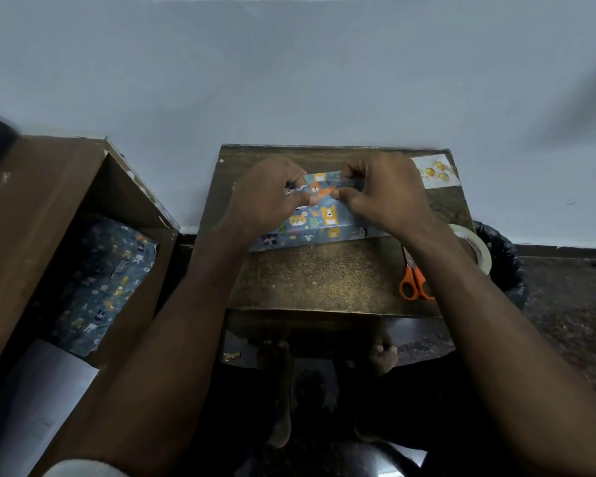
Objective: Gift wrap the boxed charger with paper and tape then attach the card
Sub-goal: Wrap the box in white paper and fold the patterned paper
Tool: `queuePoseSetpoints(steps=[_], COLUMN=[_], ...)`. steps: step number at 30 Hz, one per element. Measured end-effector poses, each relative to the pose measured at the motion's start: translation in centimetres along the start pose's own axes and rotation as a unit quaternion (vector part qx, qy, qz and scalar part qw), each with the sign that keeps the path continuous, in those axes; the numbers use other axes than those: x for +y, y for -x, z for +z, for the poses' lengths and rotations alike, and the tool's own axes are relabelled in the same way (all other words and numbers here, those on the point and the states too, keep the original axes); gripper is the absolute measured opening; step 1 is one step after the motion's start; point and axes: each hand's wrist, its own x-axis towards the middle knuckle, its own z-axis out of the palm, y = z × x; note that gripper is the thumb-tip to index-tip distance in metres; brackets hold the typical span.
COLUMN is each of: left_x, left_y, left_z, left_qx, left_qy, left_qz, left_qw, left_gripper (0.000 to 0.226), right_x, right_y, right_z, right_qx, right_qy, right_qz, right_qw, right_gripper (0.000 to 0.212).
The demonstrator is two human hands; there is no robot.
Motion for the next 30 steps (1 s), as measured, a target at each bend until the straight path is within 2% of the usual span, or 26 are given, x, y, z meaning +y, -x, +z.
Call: queuePoseSetpoints(steps=[3, 6, 8, 12, 18, 23, 30], left_x=[0.7, 1.0, 1.0, 0.9, -0.3, 0.0, 0.2], left_y=[-0.6, -0.9, -0.9, -0.7, -0.6, -0.8, -0.8], left_z=[0.9, 0.9, 0.7, 0.4, 0.1, -0.2, -0.5], left_qx=[0.013, 0.016, 0.021, 0.020, 0.028, 0.023, 0.036], left_qy=[-0.001, -0.008, -0.007, 0.016, 0.027, 0.041, 0.060], left_qz=[0.006, 0.025, 0.036, 0.033, -0.004, -0.026, -0.024], left_qw=[1.000, 1.000, 0.999, 0.999, 0.999, 0.999, 0.997], left_gripper=[0.027, 0.021, 0.015, 0.015, 0.042, 0.028, 0.016], right_x=[0.0, -0.4, -0.6, -0.5, 0.0, 0.9, 0.1], right_y=[0.0, 0.0, -0.2, -0.4, -1.0, -0.9, -1.3], right_z=[-0.4, 0.2, 1.2, 2.0, 2.0, 2.3, 2.8], right_qx=[0.020, 0.010, -0.028, -0.089, -0.053, -0.018, -0.018], right_qy=[0.033, 0.096, 0.098, 0.048, 0.001, -0.069, -0.052], right_qz=[0.001, -0.047, -0.071, -0.057, -0.049, -0.036, -0.043], right_qw=[0.999, 0.994, 0.992, 0.993, 0.997, 0.997, 0.998], right_gripper=[0.024, 0.049, 0.055, 0.053, 0.035, 0.024, 0.019])
